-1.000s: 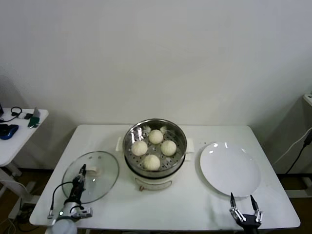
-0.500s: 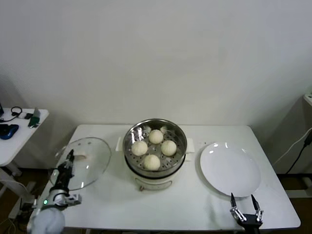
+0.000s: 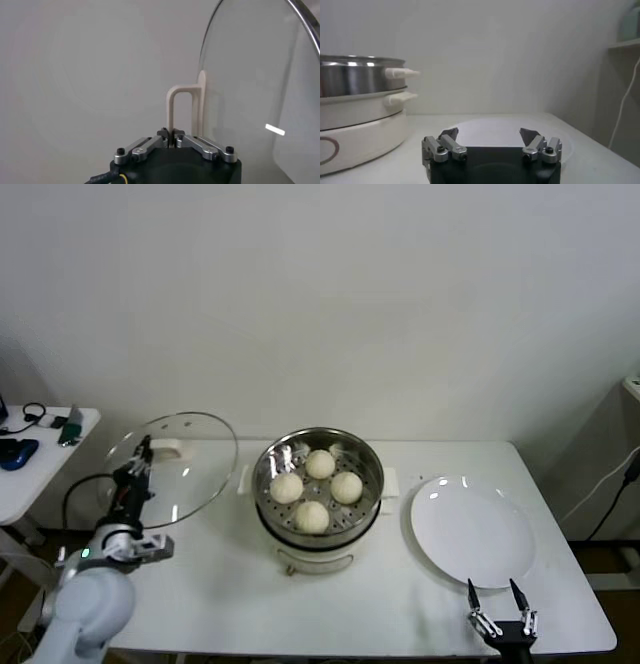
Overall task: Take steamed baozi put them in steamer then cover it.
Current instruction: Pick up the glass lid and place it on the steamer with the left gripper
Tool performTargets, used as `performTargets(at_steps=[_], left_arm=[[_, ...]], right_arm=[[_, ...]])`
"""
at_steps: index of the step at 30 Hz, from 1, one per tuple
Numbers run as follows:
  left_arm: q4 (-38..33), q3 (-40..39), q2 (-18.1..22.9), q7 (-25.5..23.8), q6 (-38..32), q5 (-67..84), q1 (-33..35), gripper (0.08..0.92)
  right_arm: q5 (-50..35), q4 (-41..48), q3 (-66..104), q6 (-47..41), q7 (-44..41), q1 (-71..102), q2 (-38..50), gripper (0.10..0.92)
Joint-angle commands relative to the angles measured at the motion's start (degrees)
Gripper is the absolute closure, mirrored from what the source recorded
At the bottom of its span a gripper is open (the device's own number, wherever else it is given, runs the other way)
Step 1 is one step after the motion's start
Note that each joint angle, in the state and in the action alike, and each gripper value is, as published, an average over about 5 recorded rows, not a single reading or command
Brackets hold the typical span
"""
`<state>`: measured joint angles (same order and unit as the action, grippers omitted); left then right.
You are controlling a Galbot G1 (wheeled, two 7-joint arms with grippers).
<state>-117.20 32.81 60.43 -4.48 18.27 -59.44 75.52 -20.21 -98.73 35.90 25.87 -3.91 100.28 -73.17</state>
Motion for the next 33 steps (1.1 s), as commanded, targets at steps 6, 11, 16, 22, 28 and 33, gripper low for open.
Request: performTargets(at_steps=[6, 11, 16, 22, 28, 33], left_arm=[[-5.2, -22.7, 6.0, -8.6, 13.2, -11.8, -11.3, 0.861], [-1.1, -28.4, 10.2, -10.7, 16.1, -14.5, -15.5, 0.861], [2.8, -31.6, 16.0, -11.9, 16.0, -19.8, -17.5, 0.861], [5.8, -34.0, 22.7, -12.2, 14.8, -26.9, -17.0, 0.861], [8.7, -35.0, 27.2, -11.4, 14.2, -30.1, -17.0, 0.861], [10.7, -35.3, 29.0, -10.6, 13.6, -32.1, -16.9, 0.861]], right_arm=[[0.6, -1.2, 0.1, -0.5, -0.9, 0.0, 1.4, 0.202], [1.2, -0.8, -0.3, -0.7, -1.4, 0.2, 2.1, 0.203], [2.0, 0.0, -0.2, -0.6, -1.4, -0.1, 2.6, 0.202], [1.7, 0.8, -0.2, -0.6, -1.3, -0.7, 3.1, 0.203], [1.6, 1.5, -0.5, -0.3, -1.3, -0.9, 3.0, 0.203], [1.5, 2.2, -0.6, 0.1, -1.2, -1.0, 3.0, 0.202]])
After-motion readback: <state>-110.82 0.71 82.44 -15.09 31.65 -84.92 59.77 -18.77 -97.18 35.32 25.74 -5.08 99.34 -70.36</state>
